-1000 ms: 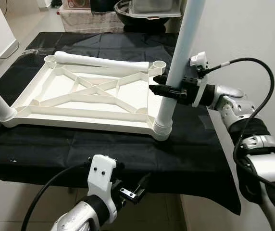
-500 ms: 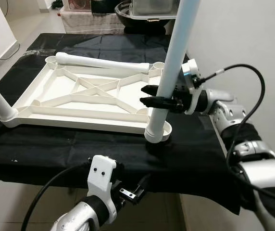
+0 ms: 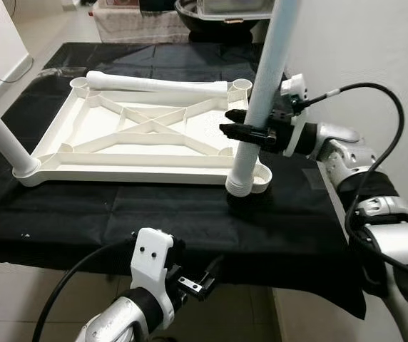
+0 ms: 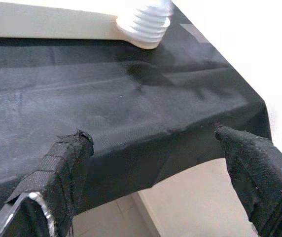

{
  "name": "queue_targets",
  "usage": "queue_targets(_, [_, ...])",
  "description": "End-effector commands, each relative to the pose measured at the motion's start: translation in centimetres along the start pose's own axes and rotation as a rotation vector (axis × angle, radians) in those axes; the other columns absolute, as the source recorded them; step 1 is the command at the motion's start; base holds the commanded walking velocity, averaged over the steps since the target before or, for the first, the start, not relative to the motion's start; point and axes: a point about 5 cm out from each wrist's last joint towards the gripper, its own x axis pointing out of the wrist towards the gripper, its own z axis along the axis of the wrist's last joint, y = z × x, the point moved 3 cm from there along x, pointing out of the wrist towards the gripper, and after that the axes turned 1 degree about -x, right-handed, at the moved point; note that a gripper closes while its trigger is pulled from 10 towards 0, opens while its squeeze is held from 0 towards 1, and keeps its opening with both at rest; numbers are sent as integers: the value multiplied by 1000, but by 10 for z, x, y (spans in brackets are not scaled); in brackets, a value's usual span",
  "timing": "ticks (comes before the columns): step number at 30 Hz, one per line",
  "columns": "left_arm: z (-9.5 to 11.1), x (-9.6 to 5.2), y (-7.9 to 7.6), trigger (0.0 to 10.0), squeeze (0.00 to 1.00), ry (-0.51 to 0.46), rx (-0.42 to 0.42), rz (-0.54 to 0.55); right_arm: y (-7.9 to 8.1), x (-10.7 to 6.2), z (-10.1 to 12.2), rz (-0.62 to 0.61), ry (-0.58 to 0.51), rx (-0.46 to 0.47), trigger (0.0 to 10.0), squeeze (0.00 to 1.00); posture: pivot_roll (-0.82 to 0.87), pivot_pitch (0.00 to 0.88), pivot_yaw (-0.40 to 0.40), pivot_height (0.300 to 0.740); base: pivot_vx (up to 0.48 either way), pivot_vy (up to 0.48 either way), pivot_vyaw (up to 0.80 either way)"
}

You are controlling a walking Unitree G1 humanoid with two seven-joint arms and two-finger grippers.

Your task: Building children table

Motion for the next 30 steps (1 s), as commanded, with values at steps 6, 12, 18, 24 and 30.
queue_targets(6, [-4, -2, 0, 10000, 0, 23, 7, -2, 4, 2, 28, 52, -123, -25, 0, 0, 231, 202, -22, 740, 0, 0, 0])
queue_targets(12, [-4, -1, 0, 10000, 0, 24, 11, -4, -19, 6, 27, -222, -75, -120, 0, 0, 236, 193, -21, 740, 0, 0, 0])
queue_targets(18, [-4, -2, 0, 10000, 0, 23, 13, -2, -45, 7, 28, -596, 92, -394, 0, 0, 240, 189, -19, 740, 0, 0, 0])
queue_targets(24, [-4, -3, 0, 10000, 0, 22, 13, -2, -49, 13, 37, -768, 175, -693, 0, 0, 238, 187, -14, 740, 0, 0, 0])
queue_targets(30, [-3, -3, 1, 10000, 0, 22, 19, -1, -40, 28, 19, -799, 224, -876, 0, 0, 241, 188, -15, 740, 0, 0, 0])
